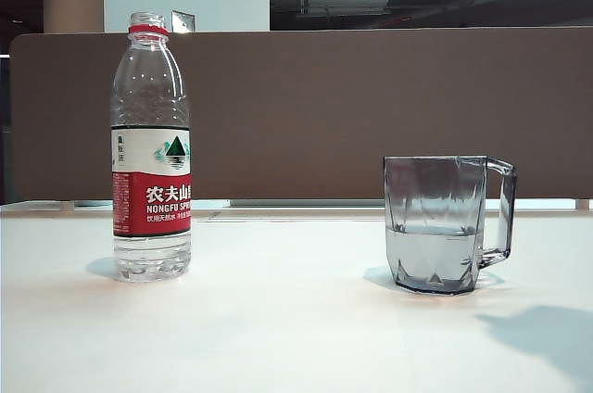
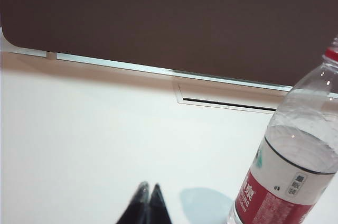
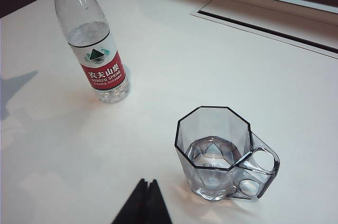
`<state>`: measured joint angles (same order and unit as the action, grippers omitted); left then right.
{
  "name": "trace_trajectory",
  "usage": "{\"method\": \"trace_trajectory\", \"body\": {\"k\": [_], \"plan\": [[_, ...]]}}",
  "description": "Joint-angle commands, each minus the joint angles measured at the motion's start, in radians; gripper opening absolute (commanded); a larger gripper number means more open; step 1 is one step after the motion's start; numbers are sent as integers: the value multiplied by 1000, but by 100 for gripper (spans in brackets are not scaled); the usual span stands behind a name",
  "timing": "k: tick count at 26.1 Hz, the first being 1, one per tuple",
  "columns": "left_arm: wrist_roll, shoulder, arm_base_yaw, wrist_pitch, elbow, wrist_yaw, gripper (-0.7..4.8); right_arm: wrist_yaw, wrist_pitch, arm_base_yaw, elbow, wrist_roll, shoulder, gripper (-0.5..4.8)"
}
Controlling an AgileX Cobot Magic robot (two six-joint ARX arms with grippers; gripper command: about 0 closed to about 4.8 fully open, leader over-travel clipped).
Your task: Pick up the mineral water bottle with the left hand on the table and pour water into the mug until it's half full.
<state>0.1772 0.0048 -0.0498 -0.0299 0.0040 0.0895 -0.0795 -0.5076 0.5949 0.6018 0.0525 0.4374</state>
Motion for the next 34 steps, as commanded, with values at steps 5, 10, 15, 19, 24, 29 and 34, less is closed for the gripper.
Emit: {"method": "trace_trajectory", "body": {"k": [5,10,15,19,24,29,34], "plan": [[3,0,0,-17,5,2,-6,43,132,-38,-60,-8,-21,-8],[3,0,0,-17,5,3,-6,51,459,-156,-232,-8,-96,-8],[3,0,0,-17,5,2,-6,89,592,-338,-393,-8,-211,-8],[3,0,0,-17,5,3,-6,88,592,-449,-458,-8,-286,-8],[3,0,0,-17,5,2,-6,85,594,-555,-527,-7,-396,-8],[3,0,0,-17,5,3,-6,84,599,-573,-574,0,-438,-8],[3,0,0,-17,5,2,-6,84,574,-575,-597,0,-438,-8]]}}
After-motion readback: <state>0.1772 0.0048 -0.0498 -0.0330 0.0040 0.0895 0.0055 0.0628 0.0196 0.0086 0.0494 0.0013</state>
